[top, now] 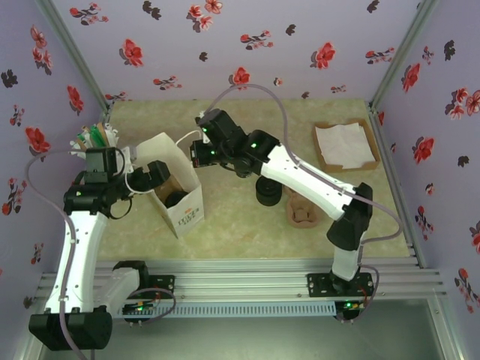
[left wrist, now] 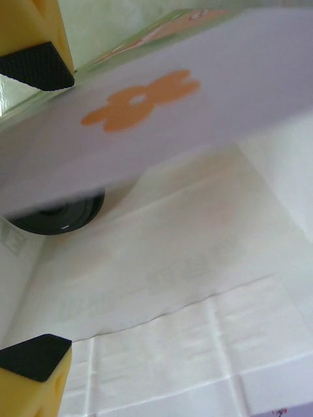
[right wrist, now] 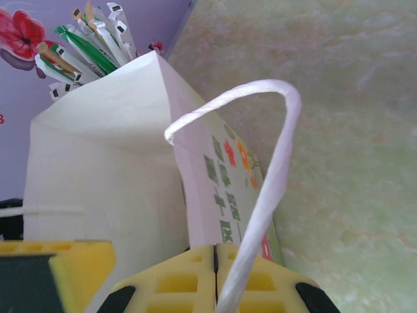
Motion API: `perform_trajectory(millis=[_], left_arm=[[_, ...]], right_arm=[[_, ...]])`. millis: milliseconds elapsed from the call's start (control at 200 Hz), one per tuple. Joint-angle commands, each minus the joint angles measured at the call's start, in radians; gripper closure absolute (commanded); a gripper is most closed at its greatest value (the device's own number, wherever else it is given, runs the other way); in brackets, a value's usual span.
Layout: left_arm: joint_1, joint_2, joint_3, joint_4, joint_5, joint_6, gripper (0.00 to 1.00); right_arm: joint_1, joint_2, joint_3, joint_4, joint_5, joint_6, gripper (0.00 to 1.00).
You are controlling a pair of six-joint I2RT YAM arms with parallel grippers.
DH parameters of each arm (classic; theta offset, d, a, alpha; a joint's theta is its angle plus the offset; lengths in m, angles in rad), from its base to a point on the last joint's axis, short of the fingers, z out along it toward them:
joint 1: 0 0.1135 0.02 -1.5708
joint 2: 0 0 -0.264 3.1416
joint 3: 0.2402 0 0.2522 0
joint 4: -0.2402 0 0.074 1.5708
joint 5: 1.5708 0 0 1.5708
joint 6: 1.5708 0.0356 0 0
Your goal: Pack the takeout coffee
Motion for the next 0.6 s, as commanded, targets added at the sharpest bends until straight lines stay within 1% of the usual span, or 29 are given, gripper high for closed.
perform_trajectory(millis=[0,320,595], left_arm=[[0.007,0.013,-0.030,0.086,0.100,-0.043,0.01],[0.002,0.059,-0.063,0.216,0.250,-0.110,0.01],[0.000,0.123,-0.031,0.178,0.301,-0.014,0.01]], right_arm=[[-0.007,-0.076,-0.049,-0.019,0.049,0.023,1.00],[-0.023,-0.184,-0.158,-0.040,0.084,0.028,1.00],[-0.056,-0.246,-0.216,-0.060,0.084,0.032,1.00]])
